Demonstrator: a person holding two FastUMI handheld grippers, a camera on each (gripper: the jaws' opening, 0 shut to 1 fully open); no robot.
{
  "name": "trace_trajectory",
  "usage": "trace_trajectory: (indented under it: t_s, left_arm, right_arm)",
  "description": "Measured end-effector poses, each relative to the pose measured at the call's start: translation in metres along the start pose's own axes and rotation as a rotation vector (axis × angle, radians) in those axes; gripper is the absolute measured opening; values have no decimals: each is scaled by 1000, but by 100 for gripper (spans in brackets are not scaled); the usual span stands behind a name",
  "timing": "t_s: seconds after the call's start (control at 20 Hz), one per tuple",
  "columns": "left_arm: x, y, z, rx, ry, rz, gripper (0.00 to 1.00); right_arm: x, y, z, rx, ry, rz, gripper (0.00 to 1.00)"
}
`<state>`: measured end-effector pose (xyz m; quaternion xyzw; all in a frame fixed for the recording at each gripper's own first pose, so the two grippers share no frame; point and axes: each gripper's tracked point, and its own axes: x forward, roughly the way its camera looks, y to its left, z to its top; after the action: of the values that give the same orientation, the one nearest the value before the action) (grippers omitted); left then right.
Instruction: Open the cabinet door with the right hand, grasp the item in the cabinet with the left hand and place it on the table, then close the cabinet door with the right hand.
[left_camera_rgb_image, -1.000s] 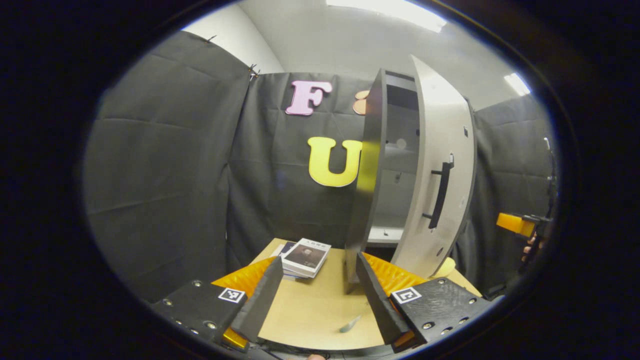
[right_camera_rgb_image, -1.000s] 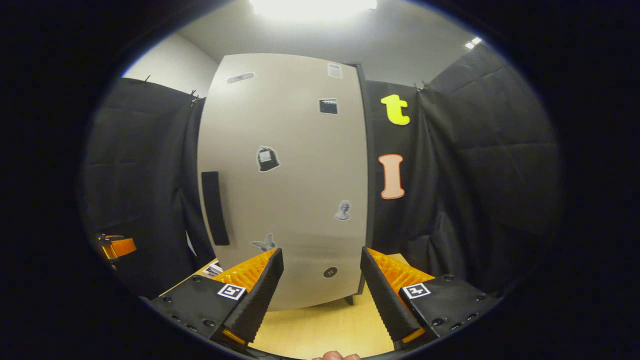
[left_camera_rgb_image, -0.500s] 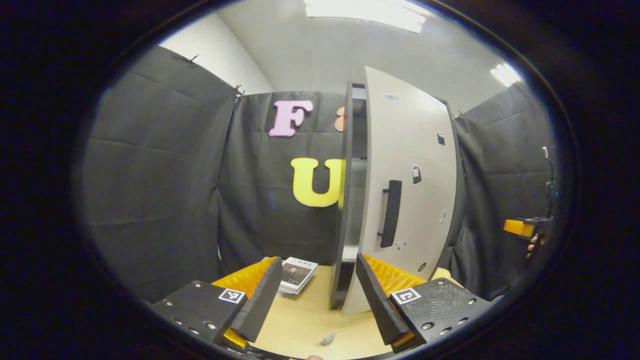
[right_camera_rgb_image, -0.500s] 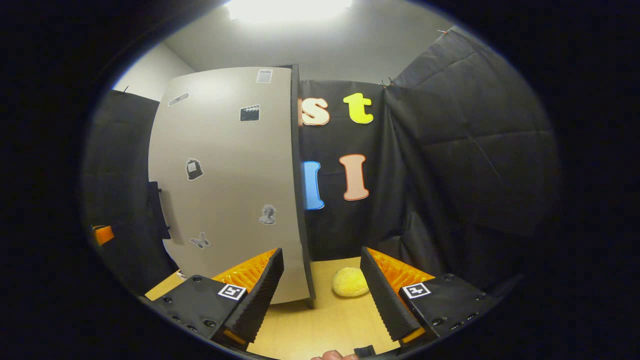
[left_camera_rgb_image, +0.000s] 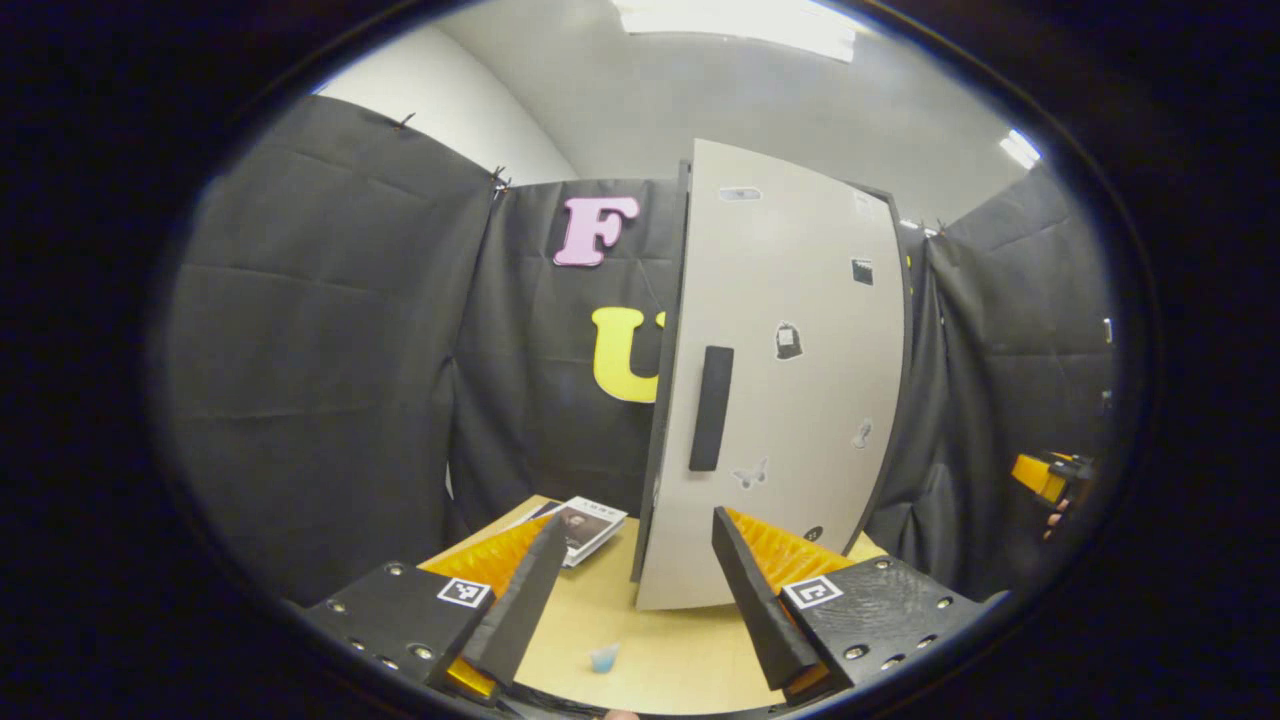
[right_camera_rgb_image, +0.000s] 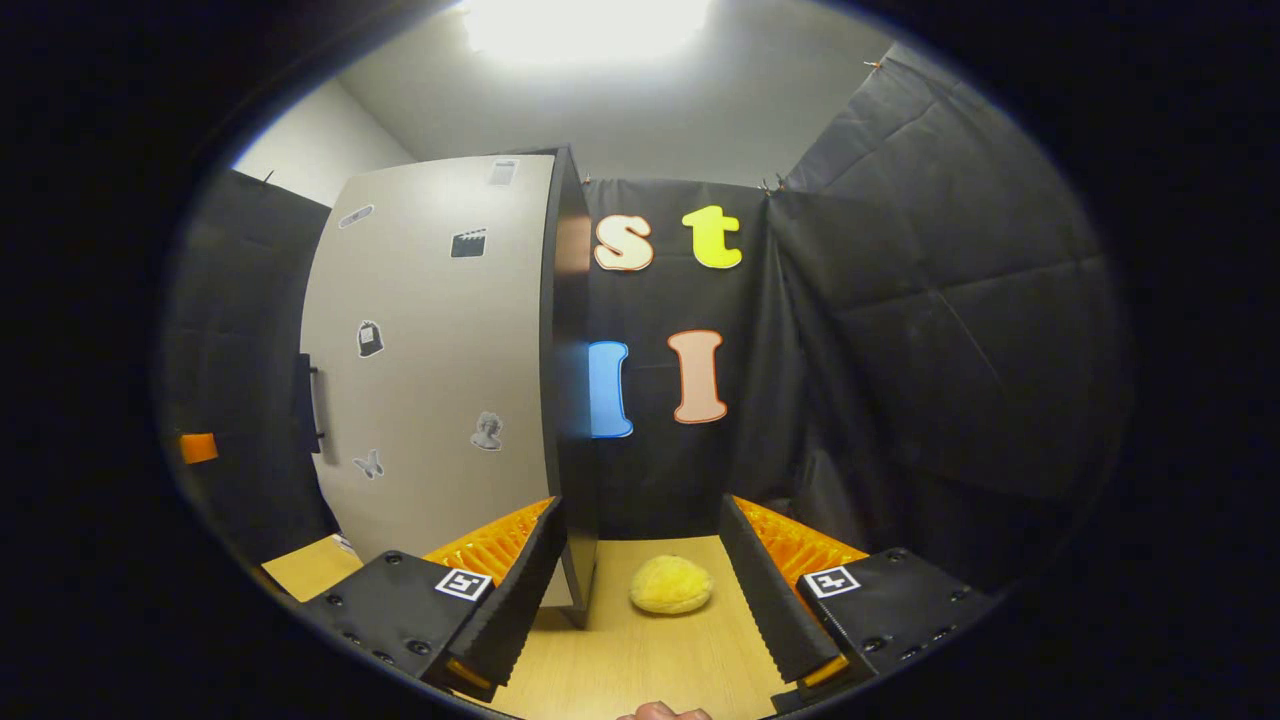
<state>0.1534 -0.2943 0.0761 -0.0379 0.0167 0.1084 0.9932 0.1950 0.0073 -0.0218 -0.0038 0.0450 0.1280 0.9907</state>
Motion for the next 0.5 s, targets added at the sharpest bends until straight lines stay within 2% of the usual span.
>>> trace_trajectory:
  t_s: [0.25,0.35,0.5]
  left_arm:
    - [7,7,13,-2,-30,-12,90]
    - [17,13,16,12,-40,-28,90]
    - [29,34,40,68,-77,-14,88]
  right_arm:
    - [5,8,-21,7,60,14,97]
    - [6,6,-22,-22,60,-14,97]
    - [8,16,-18,-42,71,-56,98]
